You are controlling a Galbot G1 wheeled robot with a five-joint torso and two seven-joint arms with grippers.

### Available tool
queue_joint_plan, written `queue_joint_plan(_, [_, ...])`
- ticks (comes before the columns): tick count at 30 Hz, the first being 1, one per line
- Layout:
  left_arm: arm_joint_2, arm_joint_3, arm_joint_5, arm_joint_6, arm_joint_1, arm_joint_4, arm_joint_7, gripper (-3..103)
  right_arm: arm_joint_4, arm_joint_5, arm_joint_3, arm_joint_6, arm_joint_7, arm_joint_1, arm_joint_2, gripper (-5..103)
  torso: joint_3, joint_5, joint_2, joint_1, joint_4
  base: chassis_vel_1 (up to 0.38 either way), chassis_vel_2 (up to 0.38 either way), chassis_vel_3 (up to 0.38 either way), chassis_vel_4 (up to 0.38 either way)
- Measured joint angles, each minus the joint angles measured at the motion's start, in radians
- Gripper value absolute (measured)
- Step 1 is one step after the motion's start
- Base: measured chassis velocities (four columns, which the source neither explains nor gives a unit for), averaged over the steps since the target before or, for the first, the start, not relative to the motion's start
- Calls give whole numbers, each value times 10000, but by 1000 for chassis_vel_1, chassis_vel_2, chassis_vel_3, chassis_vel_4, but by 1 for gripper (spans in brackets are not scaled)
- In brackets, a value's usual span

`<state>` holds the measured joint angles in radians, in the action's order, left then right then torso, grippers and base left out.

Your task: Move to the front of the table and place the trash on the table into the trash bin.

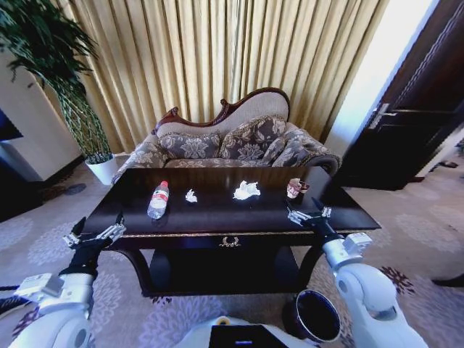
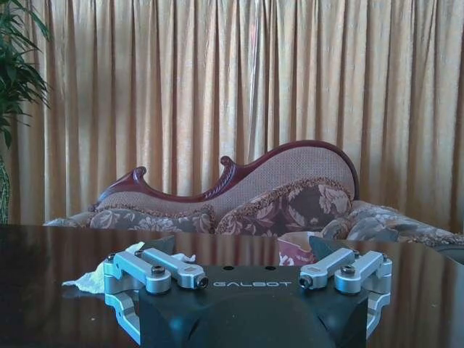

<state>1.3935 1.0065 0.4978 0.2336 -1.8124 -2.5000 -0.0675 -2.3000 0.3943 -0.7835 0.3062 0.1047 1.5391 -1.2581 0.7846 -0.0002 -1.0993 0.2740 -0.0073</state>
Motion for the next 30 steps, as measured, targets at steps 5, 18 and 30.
queue_joint_plan(5, [14, 18, 4, -14, -24, 0, 0, 100, 9, -23, 50, 48, -87, -46, 124, 100, 0, 0, 0, 1, -1, 0, 0, 0, 0])
queue_joint_plan(18, [-76, 59, 13, -38, -128, 0, 14, 100, 1602, 1685, 164, 2065, -1469, -1733, 2254, 100, 0, 0, 0, 1, 0, 0, 0, 0, 0])
queue_joint_plan(30, [56, 29, -98, -33, -193, 0, 30, 100, 3092, 1860, 525, 2291, -1521, -2732, 2667, 100, 1, 0, 1, 1, 0, 0, 0, 0, 0])
